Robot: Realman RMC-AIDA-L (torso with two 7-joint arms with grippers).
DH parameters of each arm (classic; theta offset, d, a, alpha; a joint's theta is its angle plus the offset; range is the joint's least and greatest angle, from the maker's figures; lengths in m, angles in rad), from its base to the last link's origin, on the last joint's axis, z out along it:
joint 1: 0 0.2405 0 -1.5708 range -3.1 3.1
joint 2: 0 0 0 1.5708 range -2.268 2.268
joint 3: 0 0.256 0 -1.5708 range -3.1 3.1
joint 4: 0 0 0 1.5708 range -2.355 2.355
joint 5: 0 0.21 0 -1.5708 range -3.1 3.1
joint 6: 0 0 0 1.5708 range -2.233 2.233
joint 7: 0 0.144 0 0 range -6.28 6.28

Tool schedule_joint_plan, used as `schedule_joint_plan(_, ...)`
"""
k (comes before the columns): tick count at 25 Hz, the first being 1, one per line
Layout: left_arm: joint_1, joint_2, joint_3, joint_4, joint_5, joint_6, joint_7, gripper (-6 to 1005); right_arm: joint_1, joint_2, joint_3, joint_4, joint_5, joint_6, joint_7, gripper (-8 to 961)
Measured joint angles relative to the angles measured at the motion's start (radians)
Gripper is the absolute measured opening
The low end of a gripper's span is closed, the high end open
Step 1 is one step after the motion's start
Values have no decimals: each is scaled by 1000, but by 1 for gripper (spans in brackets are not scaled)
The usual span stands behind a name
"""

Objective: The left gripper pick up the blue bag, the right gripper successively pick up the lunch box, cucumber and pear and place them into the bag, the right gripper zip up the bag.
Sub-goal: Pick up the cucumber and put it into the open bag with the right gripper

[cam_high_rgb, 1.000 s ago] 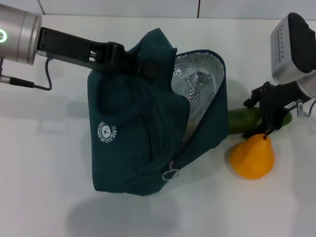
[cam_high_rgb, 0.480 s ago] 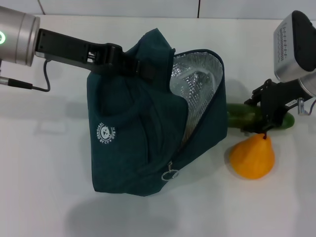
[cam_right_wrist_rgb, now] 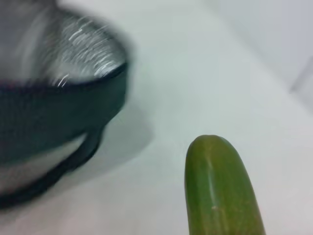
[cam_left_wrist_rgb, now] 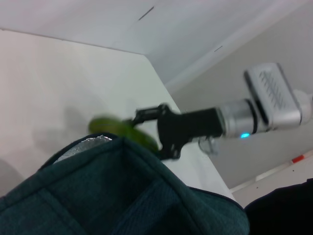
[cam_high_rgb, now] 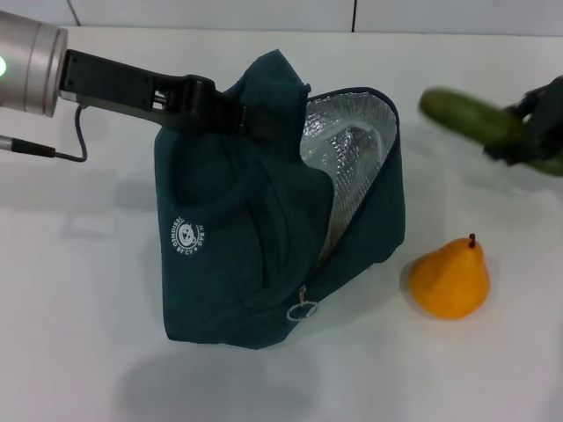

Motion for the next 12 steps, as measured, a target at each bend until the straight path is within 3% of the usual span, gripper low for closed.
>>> schedule_joint_plan(5, 0, -1, -3, 0, -2, 0, 0, 40, -20, -23, 177, -3, 106, -93, 17, 641)
schedule_joint_plan(12, -1, -1, -2, 0, -3, 0, 0, 39, -47, -40, 194, -61, 348, -191, 104, 641)
